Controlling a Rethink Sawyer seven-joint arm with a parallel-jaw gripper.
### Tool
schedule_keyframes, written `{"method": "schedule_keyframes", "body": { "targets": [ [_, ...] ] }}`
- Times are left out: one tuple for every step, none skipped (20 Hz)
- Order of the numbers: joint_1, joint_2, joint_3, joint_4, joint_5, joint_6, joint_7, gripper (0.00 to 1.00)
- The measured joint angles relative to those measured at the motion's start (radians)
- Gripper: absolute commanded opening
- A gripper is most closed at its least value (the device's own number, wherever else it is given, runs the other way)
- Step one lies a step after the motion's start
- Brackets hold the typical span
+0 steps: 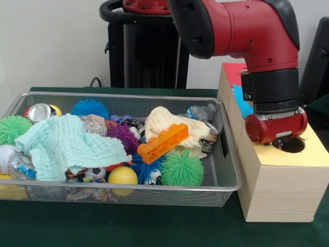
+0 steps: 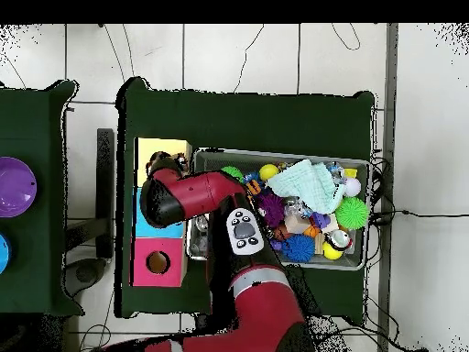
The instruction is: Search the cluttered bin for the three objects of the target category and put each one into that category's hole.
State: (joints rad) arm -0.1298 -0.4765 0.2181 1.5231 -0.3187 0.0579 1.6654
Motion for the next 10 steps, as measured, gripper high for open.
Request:
{"method": "schedule_keyframes", "body": {
  "targets": [
    [-0.005, 0.002, 0.006, 0.0, 0.0, -0.006, 0.0, 0.0],
    [-0.016, 0.005, 0.019, 0.002, 0.0, -0.017, 0.0, 0.0],
    [-0.019, 0.006, 0.022, 0.003, 0.0, -0.019, 0.0, 0.0],
    [-0.027, 0.006, 0.031, 0.006, 0.0, -0.021, 0.0, 0.0],
    [-0.032, 0.006, 0.036, 0.008, 0.0, -0.021, 0.0, 0.0],
    [-0.034, 0.006, 0.039, 0.01, 0.0, -0.021, 0.0, 0.0],
    [-0.035, 0.006, 0.04, 0.01, 0.0, -0.021, 0.0, 0.0],
    [-0.036, 0.005, 0.041, 0.011, 0.0, -0.021, 0.0, 0.0],
    [-0.036, 0.005, 0.041, 0.011, 0.0, -0.021, 0.0, 0.0],
    [-0.036, 0.005, 0.041, 0.011, 0.0, -0.021, 0.0, 0.0]
  ]
}}
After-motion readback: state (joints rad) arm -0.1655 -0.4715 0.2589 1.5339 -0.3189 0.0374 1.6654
